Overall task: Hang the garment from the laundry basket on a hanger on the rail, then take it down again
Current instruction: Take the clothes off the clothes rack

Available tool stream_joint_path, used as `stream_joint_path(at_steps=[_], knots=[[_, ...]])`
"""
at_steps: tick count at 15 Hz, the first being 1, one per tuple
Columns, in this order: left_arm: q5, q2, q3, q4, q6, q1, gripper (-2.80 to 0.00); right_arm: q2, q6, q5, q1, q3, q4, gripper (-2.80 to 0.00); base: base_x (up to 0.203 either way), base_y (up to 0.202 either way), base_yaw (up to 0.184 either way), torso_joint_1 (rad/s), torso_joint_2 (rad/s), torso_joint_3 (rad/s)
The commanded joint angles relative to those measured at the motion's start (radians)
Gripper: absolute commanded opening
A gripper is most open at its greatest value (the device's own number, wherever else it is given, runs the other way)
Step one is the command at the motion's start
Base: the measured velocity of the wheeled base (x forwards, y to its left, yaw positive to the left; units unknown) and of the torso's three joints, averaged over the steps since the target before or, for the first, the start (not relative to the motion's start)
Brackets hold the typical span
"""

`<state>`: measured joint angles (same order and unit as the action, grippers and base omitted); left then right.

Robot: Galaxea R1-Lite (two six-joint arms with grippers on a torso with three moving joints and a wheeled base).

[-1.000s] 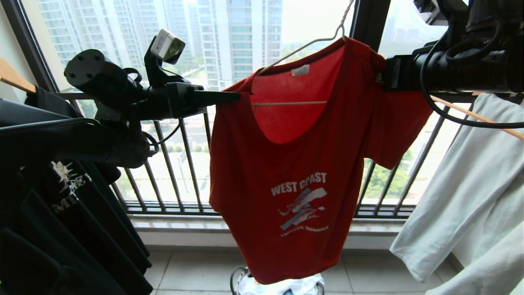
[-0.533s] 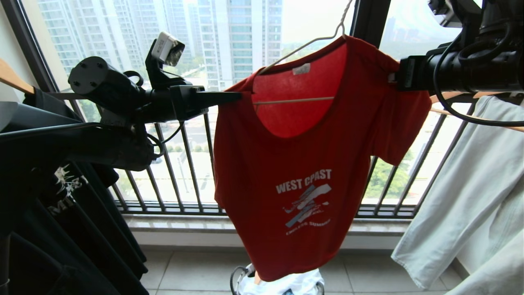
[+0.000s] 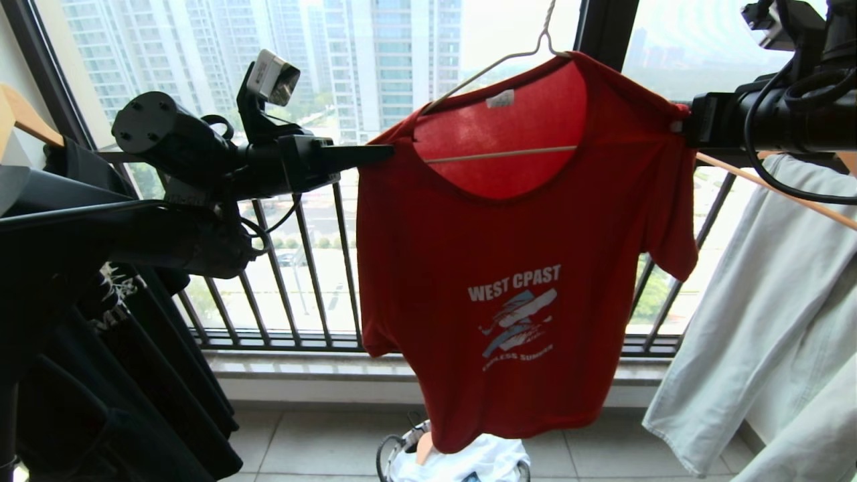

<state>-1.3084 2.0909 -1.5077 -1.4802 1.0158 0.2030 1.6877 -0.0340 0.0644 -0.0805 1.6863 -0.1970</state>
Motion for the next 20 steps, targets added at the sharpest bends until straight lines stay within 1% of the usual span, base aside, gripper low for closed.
stream_joint_path(at_steps=[1, 5, 7, 10, 11, 16, 18, 20], knots=[[-0.003, -0.006, 0.000, -0.009, 0.013, 0.000, -2.80, -0.004, -0.001, 0.002, 0.007, -0.022, -0.003, -2.80, 0.000, 0.000, 0.000, 0.000, 0.00, 0.000], [-0.003, -0.009, -0.008, -0.002, 0.022, 0.000, -2.80, -0.031, 0.002, -0.018, -0.008, -0.040, -0.001, -2.80, 0.000, 0.000, 0.000, 0.000, 0.00, 0.000], [-0.003, -0.005, -0.023, -0.004, 0.051, 0.000, -2.80, -0.032, 0.002, -0.018, -0.024, -0.039, -0.001, -2.80, 0.000, 0.000, 0.000, 0.000, 0.00, 0.000], [-0.002, -0.002, -0.031, -0.011, 0.056, 0.000, -2.80, -0.032, 0.003, -0.017, -0.038, -0.037, 0.001, -2.80, 0.000, 0.000, 0.000, 0.000, 0.00, 0.000], [-0.002, -0.003, -0.031, -0.009, 0.056, 0.000, -2.80, -0.032, 0.003, -0.017, -0.039, -0.035, 0.001, 0.00, 0.000, 0.000, 0.000, 0.000, 0.00, 0.000], [-0.002, -0.002, -0.041, -0.009, 0.058, 0.000, -2.80, -0.048, 0.002, -0.023, -0.052, -0.044, -0.014, 0.00, 0.000, 0.000, 0.000, 0.000, 0.00, 0.000], [-0.002, 0.001, -0.052, -0.005, 0.064, 0.000, -2.80, -0.078, 0.003, -0.056, -0.070, -0.093, -0.053, 0.00, 0.000, 0.000, 0.000, 0.000, 0.00, 0.000], [-0.002, 0.001, -0.052, -0.006, 0.066, 0.000, -2.80, -0.093, 0.001, -0.071, -0.076, -0.146, -0.060, 0.00, 0.000, 0.000, 0.000, 0.000, 0.00, 0.000]])
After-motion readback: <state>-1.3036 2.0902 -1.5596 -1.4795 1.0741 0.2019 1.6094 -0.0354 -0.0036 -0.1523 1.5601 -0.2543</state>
